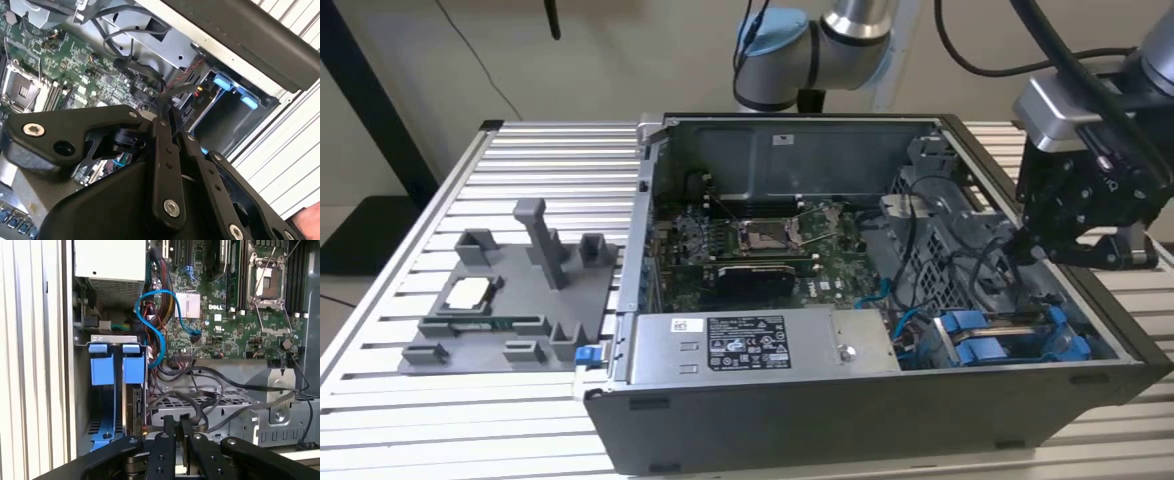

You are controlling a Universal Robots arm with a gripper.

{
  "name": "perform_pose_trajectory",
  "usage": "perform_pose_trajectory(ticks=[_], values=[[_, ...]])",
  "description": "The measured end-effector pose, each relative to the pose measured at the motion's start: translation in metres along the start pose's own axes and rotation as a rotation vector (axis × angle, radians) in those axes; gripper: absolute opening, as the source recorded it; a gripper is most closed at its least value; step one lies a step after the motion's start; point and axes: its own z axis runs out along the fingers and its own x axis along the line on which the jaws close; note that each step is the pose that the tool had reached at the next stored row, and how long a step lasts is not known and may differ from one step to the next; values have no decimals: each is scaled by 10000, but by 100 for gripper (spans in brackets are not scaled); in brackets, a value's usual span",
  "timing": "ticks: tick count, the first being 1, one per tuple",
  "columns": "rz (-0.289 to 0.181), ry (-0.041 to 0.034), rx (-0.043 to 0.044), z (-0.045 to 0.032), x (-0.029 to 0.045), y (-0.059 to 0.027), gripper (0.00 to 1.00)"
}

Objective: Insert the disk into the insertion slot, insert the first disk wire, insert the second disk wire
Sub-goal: 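Insert the second disk wire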

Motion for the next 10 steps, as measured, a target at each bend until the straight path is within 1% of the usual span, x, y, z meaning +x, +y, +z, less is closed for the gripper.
perform_pose_trajectory(ticks=[1, 2, 4, 6, 7, 10], values=[[4, 22, -20, -1, 0, 17, 16], [9, 62, -51, -1, 0, 33, 16], [30, 204, -163, -1, 0, 63, 16], [53, 376, -293, -1, 0, 88, 16], [66, 475, -361, -1, 0, 98, 16], [112, 815, -604, -1, 0, 113, 16]])
